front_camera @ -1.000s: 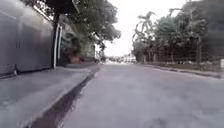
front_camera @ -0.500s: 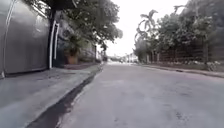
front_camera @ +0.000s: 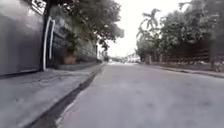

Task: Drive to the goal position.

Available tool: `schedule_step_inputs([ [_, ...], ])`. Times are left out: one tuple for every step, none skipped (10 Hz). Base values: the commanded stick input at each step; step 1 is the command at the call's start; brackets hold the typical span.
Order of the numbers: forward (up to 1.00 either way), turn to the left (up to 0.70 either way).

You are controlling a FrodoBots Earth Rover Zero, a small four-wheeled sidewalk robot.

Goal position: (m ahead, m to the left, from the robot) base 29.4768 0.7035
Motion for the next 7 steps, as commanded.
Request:
schedule_step_inputs([
  [1.00, 0.00],
  [1.00, 0.00],
  [1.00, 0.00],
  [1.00, 0.00],
  [1.00, 0.00],
  [1.00, 0.00],
  [1.00, 0.00],
])
